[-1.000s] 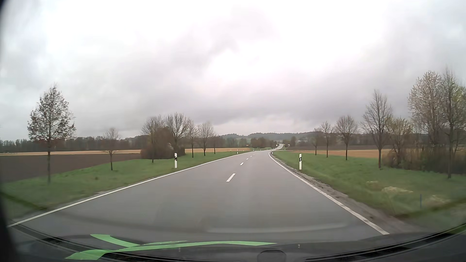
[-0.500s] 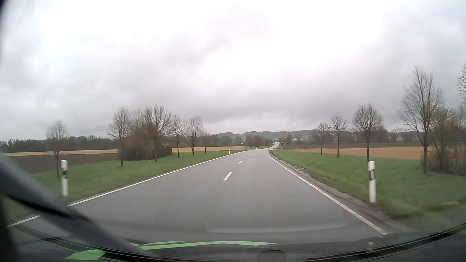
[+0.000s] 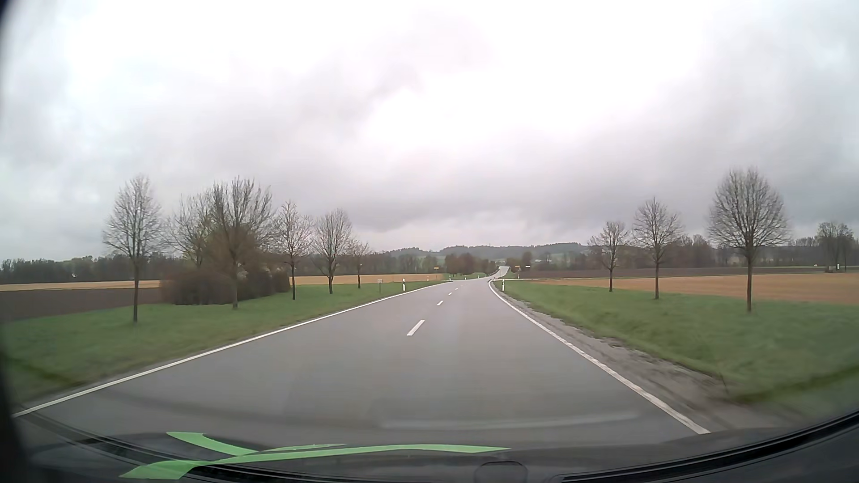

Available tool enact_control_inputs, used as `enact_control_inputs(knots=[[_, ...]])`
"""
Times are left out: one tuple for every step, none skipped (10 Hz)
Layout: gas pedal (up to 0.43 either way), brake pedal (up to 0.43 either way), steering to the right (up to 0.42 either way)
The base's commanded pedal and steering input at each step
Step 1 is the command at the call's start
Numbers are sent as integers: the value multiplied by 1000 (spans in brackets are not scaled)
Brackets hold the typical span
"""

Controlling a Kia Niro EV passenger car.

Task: Follow the waypoints while adhering to traffic rules and regulations

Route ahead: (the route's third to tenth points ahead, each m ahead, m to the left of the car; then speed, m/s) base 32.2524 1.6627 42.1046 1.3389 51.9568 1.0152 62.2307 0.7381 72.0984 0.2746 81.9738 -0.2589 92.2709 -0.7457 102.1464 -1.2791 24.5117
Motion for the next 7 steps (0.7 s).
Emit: enact_control_inputs(knots=[[248, 0, 1], [248, 0, 1], [248, 0, 1], [260, 0, 0], [260, 0, -2], [248, 0, -1], [248, 0, 1]])
